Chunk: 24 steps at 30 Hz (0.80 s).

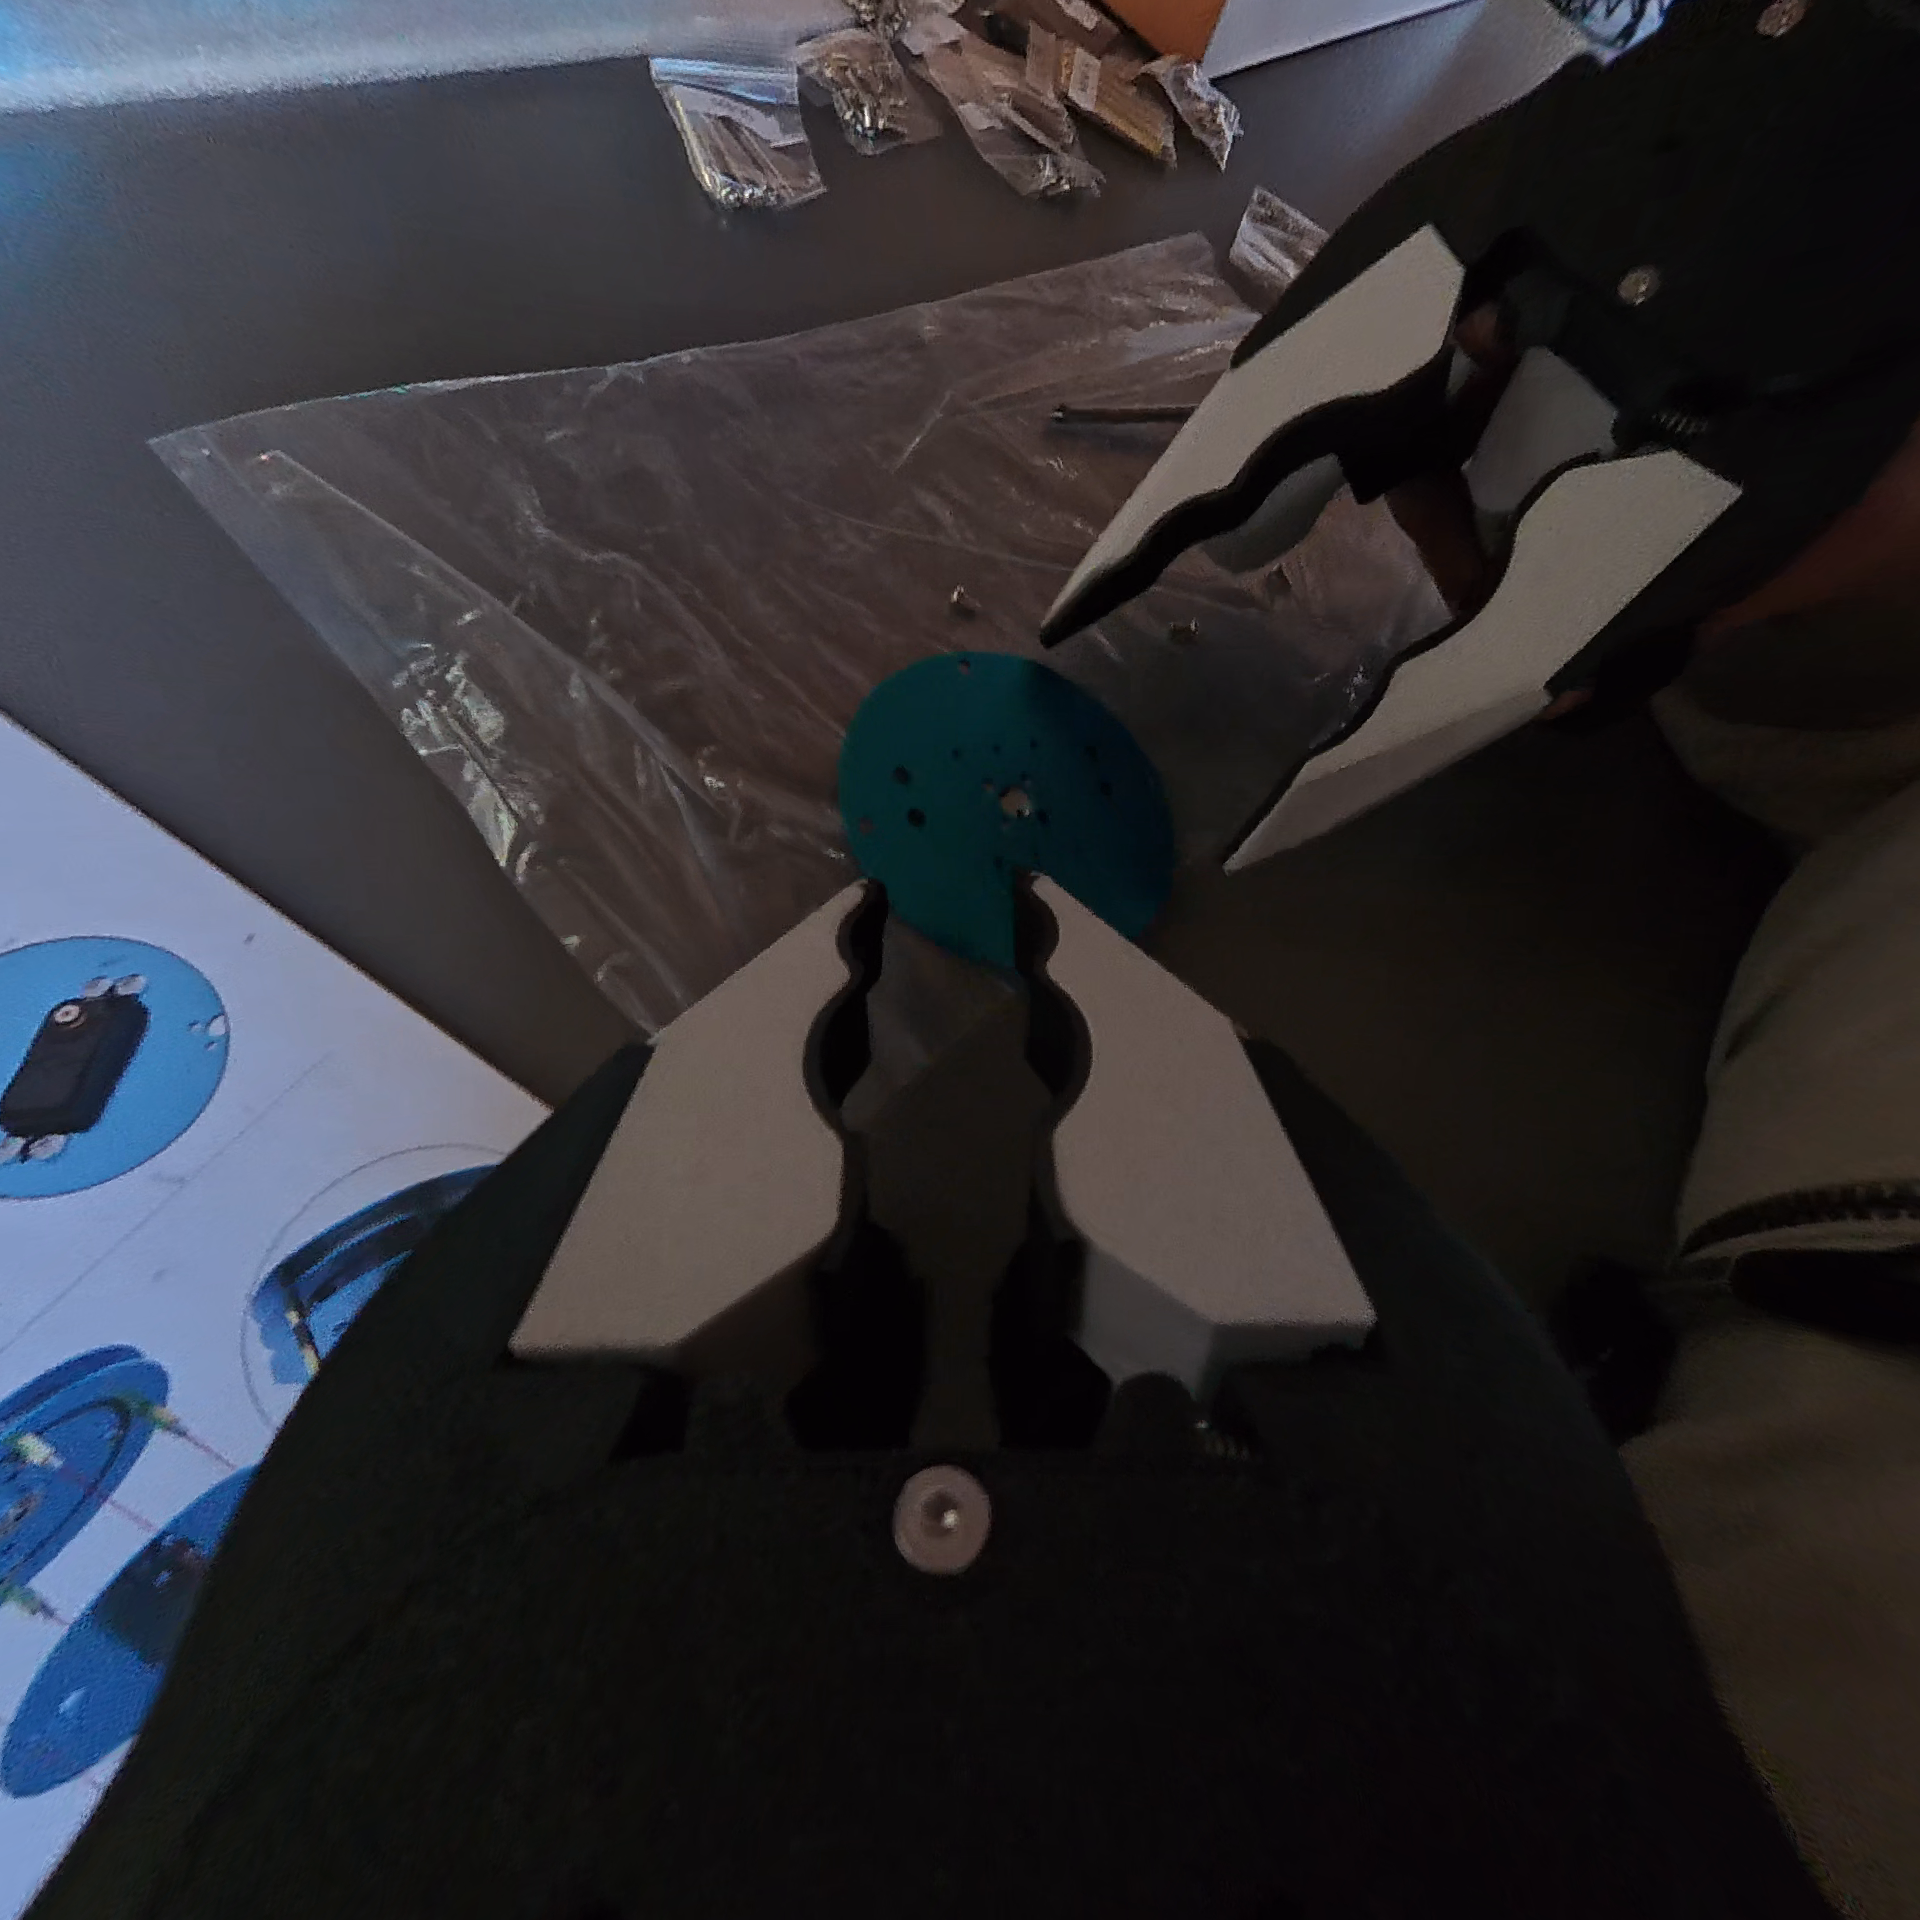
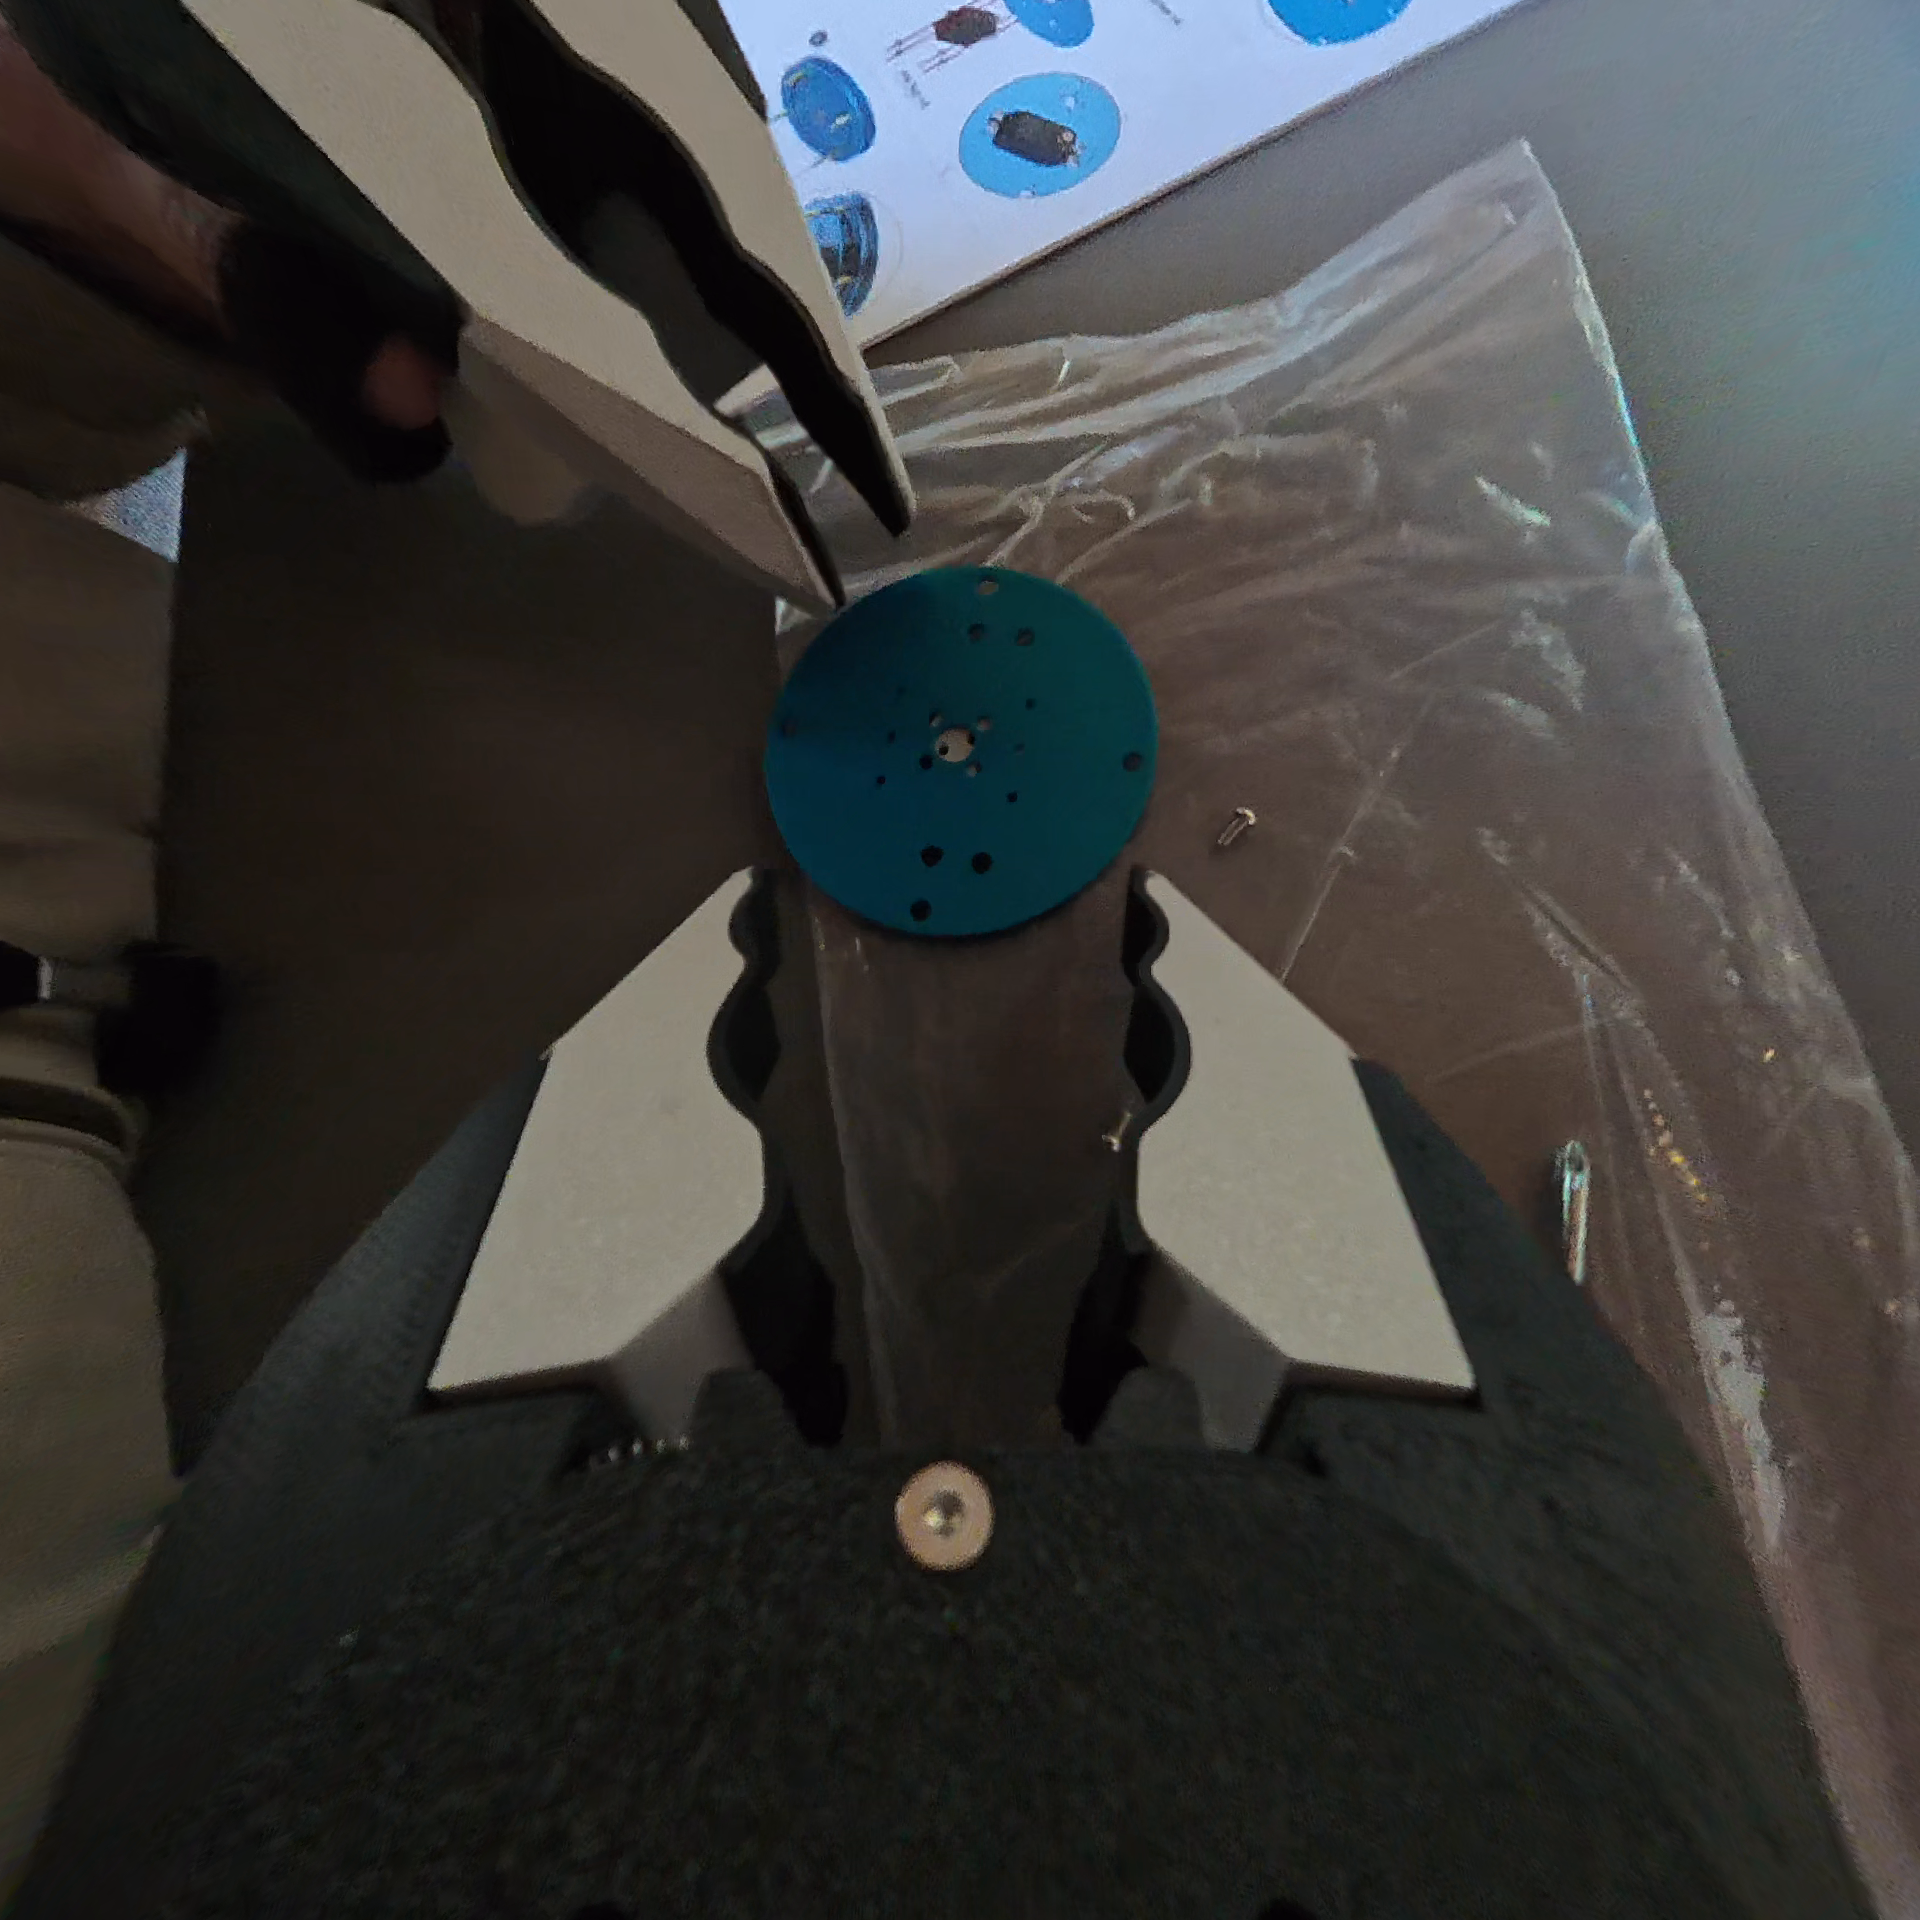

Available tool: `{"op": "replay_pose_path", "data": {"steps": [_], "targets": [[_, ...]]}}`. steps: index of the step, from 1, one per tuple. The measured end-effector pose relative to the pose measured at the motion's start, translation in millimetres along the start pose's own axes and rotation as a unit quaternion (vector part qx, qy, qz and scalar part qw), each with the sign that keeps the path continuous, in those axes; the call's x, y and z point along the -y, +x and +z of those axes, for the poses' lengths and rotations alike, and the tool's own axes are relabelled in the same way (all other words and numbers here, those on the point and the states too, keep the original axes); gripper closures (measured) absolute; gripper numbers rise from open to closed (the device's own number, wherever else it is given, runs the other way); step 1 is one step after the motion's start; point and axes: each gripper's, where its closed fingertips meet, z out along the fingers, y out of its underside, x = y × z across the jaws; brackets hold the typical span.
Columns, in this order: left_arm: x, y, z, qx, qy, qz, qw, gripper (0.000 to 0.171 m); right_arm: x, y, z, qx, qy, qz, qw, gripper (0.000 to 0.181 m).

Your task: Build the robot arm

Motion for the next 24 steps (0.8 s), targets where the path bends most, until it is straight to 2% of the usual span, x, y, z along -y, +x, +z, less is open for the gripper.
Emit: {"op": "replay_pose_path", "data": {"steps": [6, 24], "targets": [[-4.7, 1.0, 1.9, -0.002, -0.006, -0.011, 1.0, 0.143, 3.4, 3.1, 5.9, -0.044, -0.004, -0.03, 0.999, 0.112], [-6.4, 4.6, 5.5, -0.011, -0.013, -0.011, 1.0, 0.144, -0.2, 4.9, 7.6, -0.03, -0.004, -0.01, 1.0, 0.12]]}}
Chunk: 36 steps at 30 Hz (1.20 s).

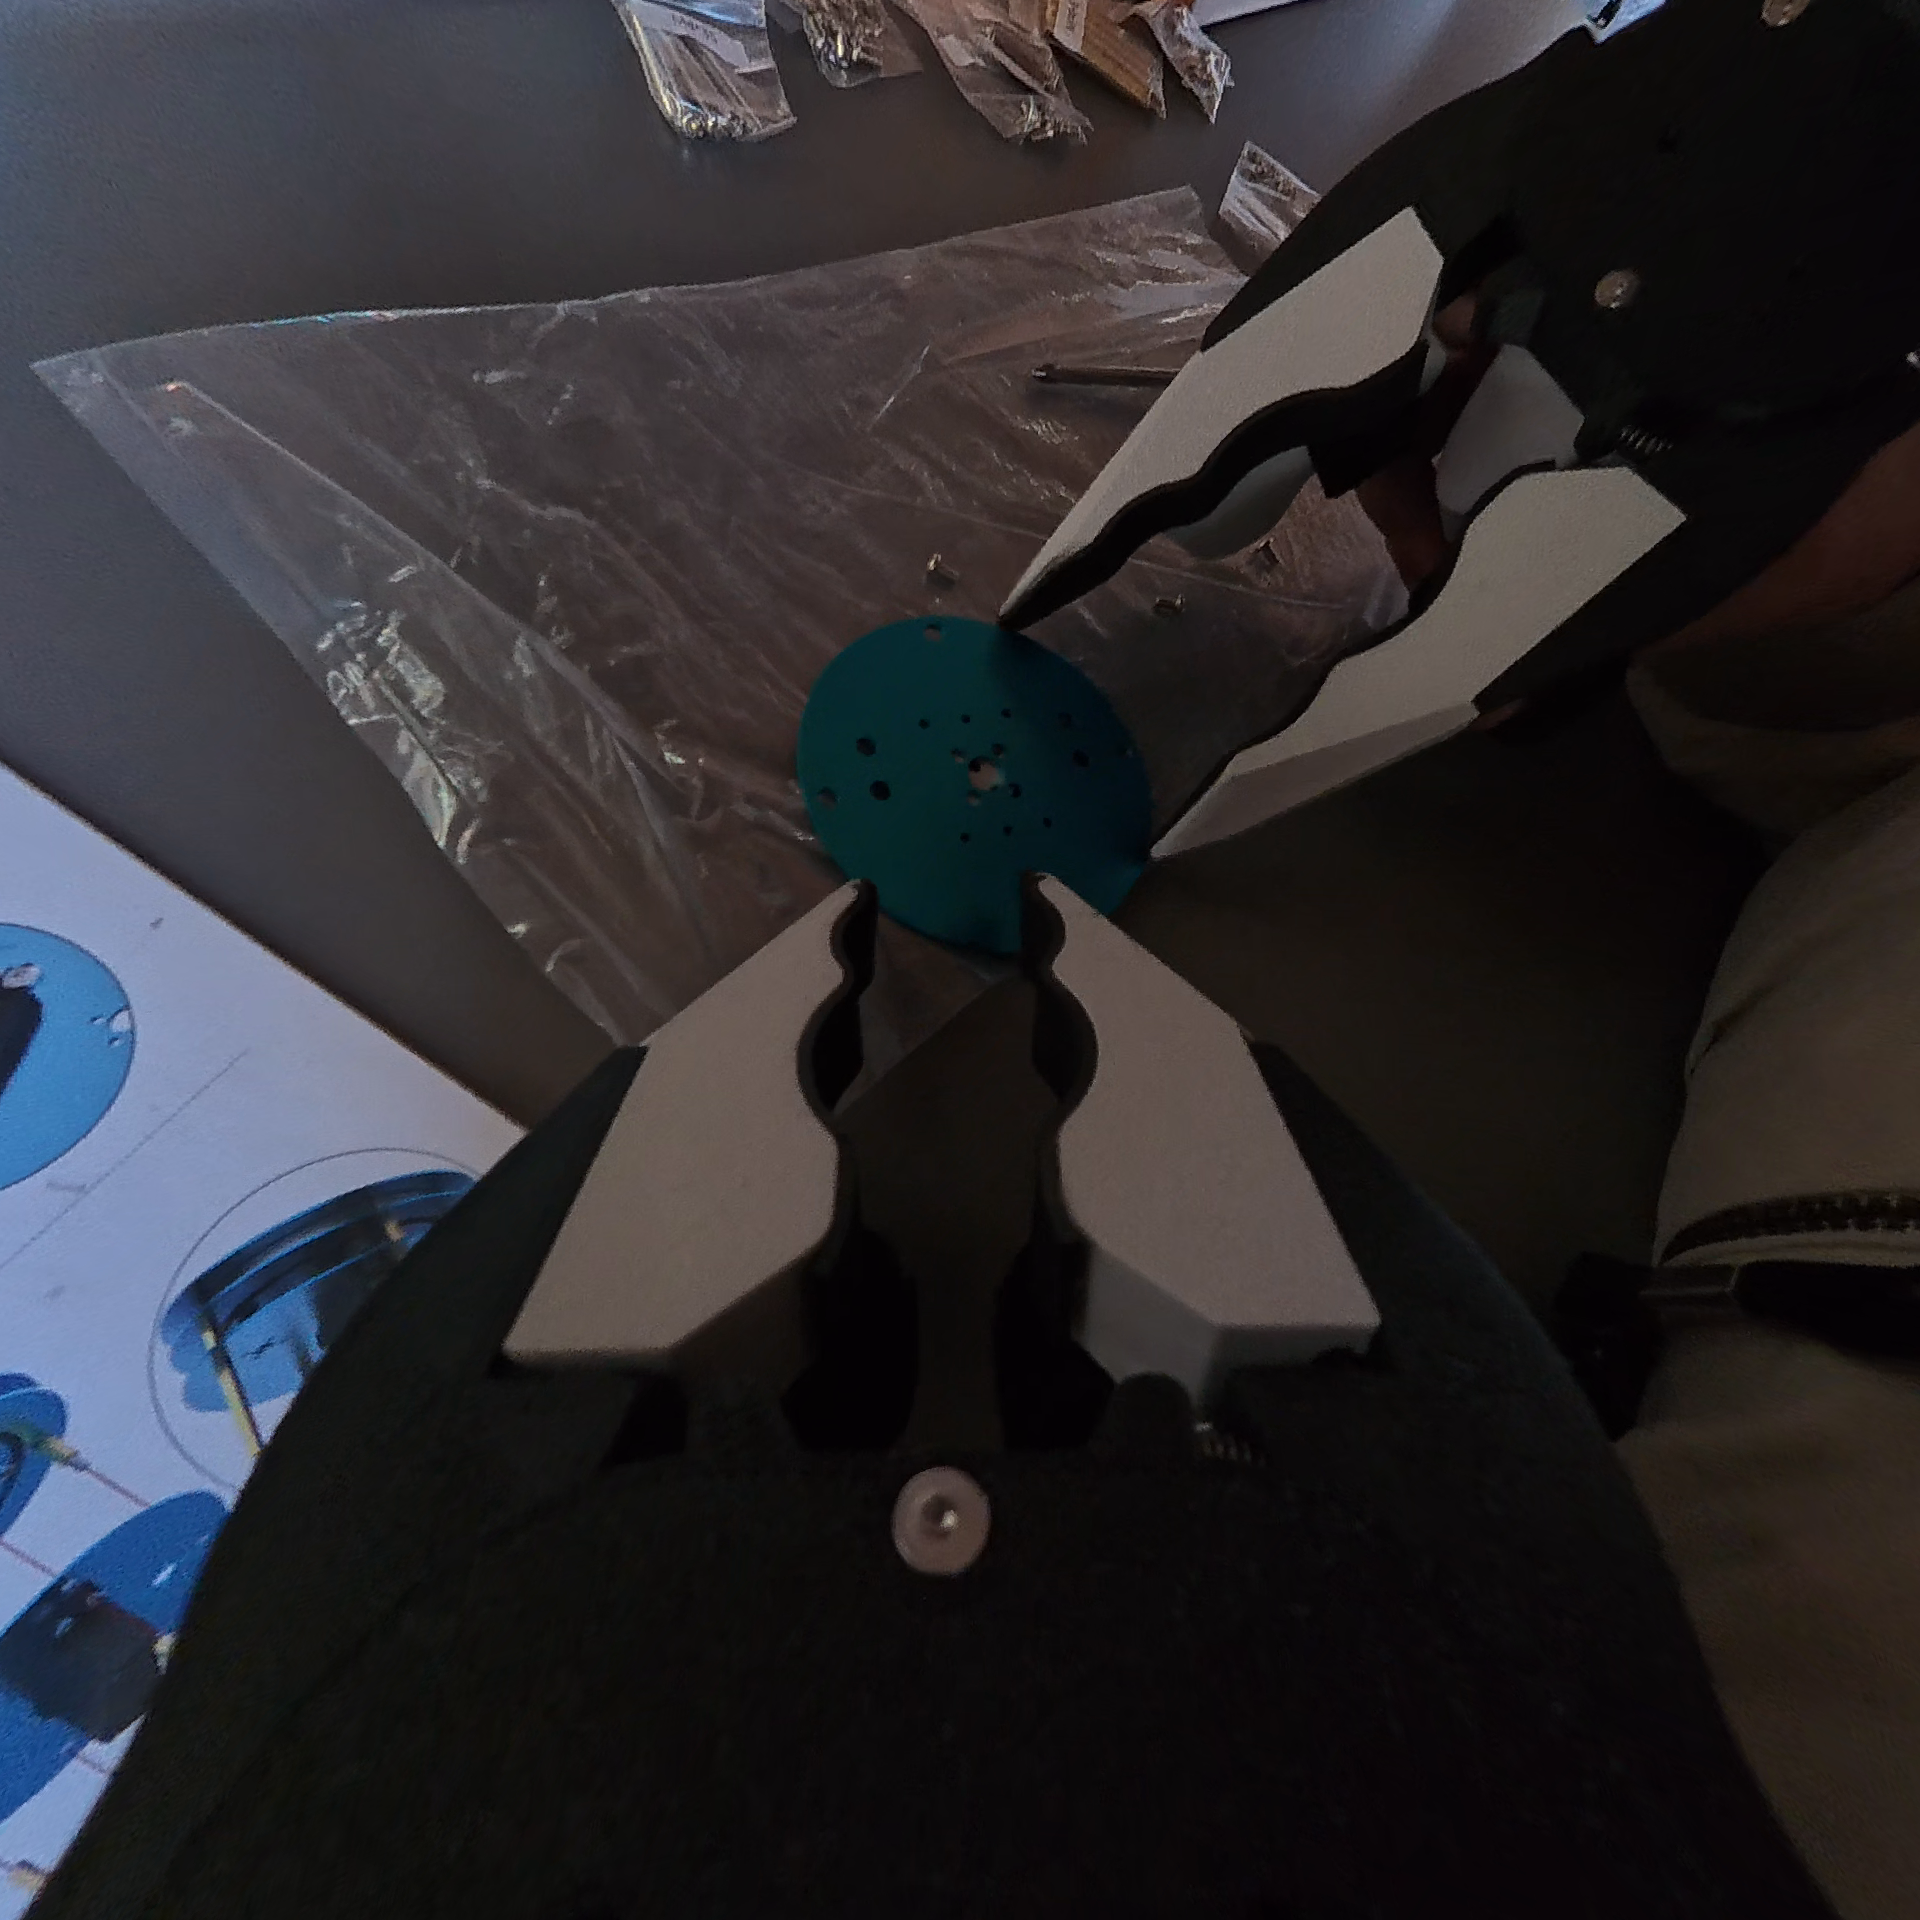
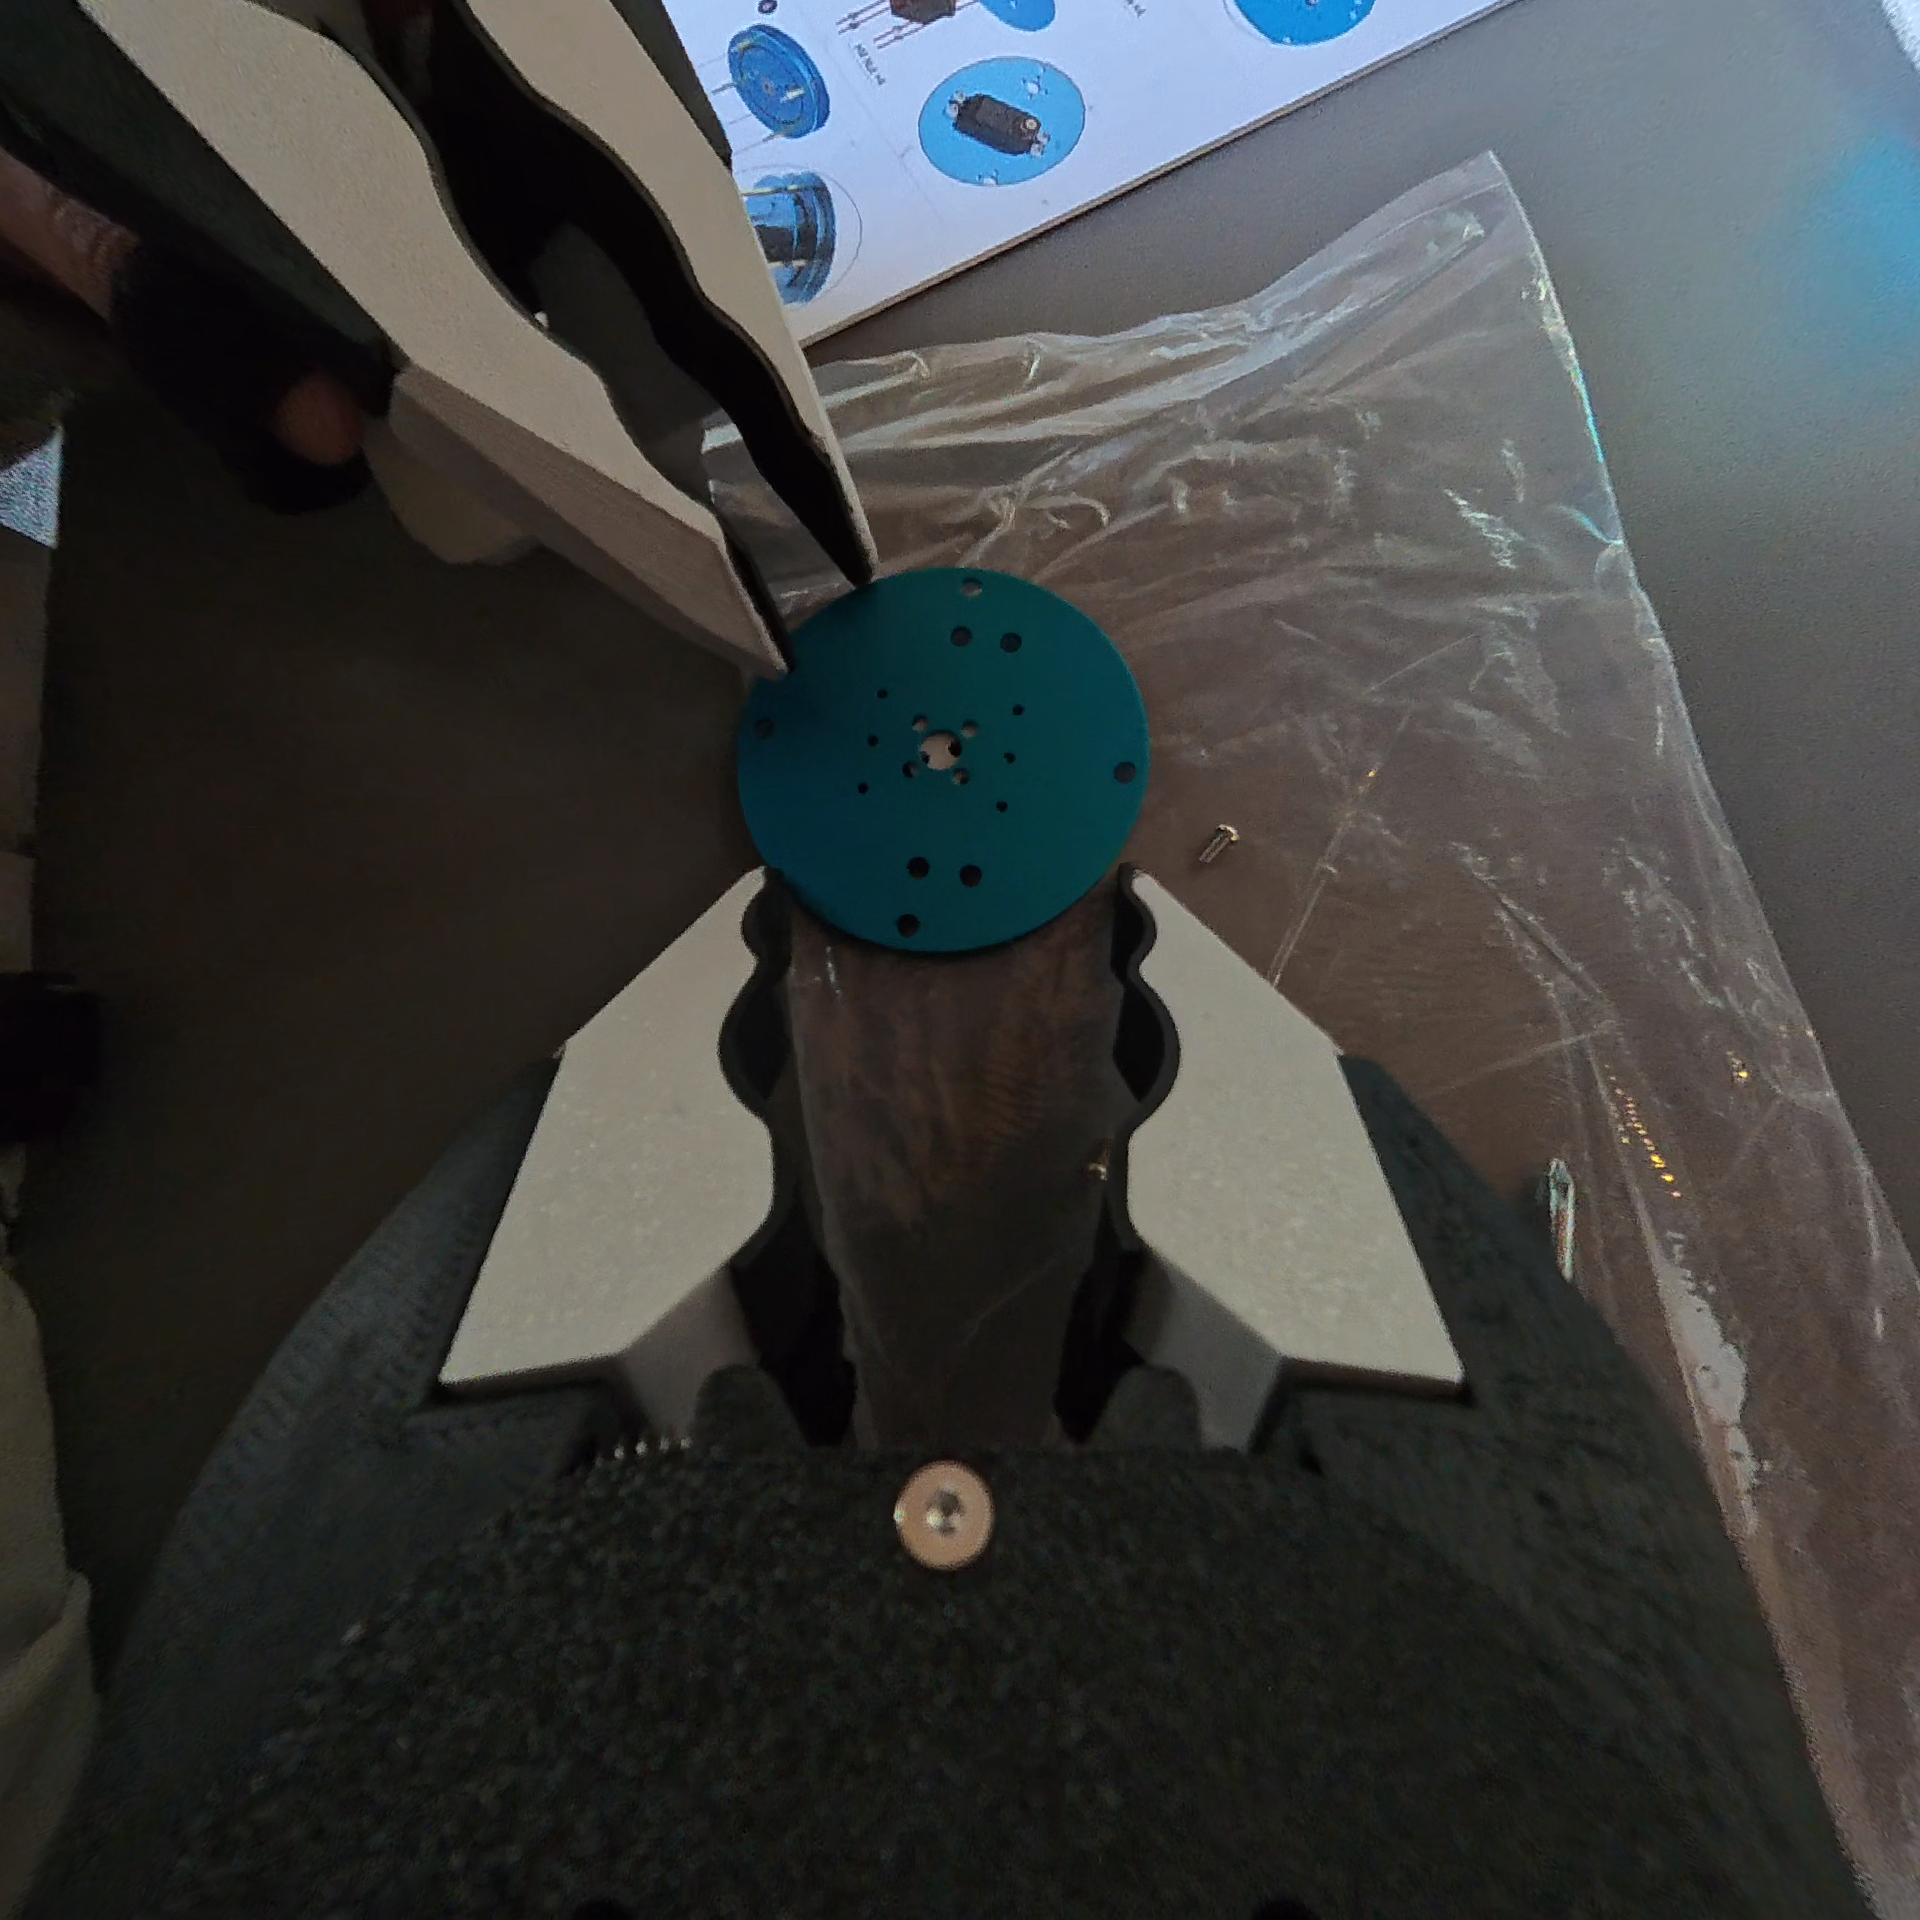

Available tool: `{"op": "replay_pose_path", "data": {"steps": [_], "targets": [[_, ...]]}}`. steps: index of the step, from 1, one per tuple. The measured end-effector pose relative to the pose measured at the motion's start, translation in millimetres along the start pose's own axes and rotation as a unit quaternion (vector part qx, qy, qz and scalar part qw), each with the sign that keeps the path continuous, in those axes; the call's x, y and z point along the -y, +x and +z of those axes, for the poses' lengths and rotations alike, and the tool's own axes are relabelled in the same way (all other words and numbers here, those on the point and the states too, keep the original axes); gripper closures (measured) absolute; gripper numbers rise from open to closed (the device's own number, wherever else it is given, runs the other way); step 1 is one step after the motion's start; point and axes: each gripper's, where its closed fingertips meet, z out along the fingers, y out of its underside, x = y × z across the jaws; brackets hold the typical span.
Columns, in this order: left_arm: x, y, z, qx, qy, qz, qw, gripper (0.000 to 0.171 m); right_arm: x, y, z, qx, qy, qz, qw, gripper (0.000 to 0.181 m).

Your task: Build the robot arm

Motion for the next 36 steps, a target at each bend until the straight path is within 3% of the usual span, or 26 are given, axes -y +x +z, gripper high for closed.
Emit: {"op": "replay_pose_path", "data": {"steps": [10, 13, 17, 22, 24, 34, 36], "targets": [[1, 5, 1, -0.004, 0.002, 0.005, 1.0, 0.143, 5, 1, -5, 0.004, 0.014, 0.007, 1.0, 0.125], [4, 5, -3, -0.004, 0.015, 0.009, 1.0, 0.143, 14, 13, -13, 0.009, 0.037, 0.036, 0.999, 0.147], [9, 11, -11, -0.005, 0.04, 0.023, 0.999, 0.143, 17, 48, -17, -0.022, 0.001, 0.043, 0.999, 0.17], [8, 13, -20, 0.006, 0.061, 0.026, 0.998, 0.144, 11, 51, -6, 0.019, -0.081, 0.085, 0.993, 0.17], [5, 10, -25, 0.011, 0.067, 0.017, 0.998, 0.143, 8, 56, -4, -0.008, -0.094, 0.073, 0.993, 0.169], [17, 7, -19, 0.005, 0.093, 0.001, 0.996, 0.144, 5, 56, 3, -0.048, -0.093, 0.057, 0.993, 0.179], [24, 9, -13, 0.007, 0.098, 0.013, 0.995, 0.144, 16, 55, -1, -0.037, -0.046, 0.079, 0.995, 0.18]]}}
